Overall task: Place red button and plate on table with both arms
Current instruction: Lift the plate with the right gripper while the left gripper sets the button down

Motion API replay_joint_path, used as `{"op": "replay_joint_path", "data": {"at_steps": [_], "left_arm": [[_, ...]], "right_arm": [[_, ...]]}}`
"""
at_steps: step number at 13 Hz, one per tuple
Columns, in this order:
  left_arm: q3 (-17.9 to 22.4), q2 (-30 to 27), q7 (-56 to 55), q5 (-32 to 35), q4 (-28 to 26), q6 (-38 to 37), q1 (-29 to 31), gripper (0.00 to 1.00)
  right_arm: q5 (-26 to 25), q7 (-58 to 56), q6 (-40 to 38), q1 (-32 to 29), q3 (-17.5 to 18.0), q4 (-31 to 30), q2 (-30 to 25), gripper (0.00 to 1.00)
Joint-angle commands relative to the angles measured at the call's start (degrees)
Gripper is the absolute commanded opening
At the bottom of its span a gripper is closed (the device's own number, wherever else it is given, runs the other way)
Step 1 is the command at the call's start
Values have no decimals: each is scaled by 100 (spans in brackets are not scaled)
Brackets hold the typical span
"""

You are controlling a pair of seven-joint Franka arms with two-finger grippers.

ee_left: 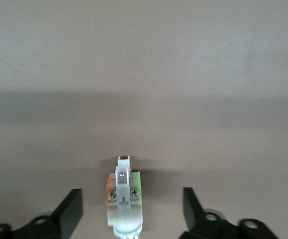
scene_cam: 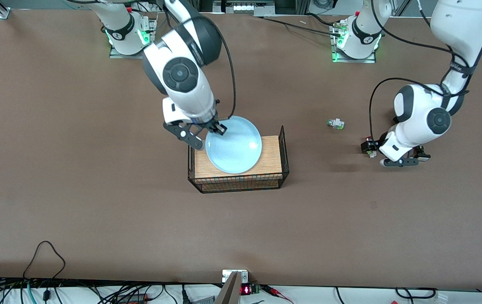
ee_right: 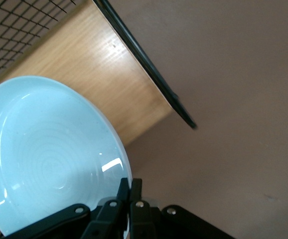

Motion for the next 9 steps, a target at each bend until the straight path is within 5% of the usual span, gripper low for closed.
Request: {"op": "replay_joint_path", "data": {"at_steps": [1, 6, 9], "left_arm": [[20, -409, 108, -80, 486, -856, -88, 100], [29, -392, 64, -53, 2199, -2790, -114, 100], [38, -392, 56, -36, 2938, -3329, -62, 100]], "right_arm": [[464, -7, -469, -65, 3, -65, -484, 0], [509, -549, -1417, -380, -6, -65, -1047, 0], [518, -1856, -2287, -1152, -6, -65, -1434, 0]]}}
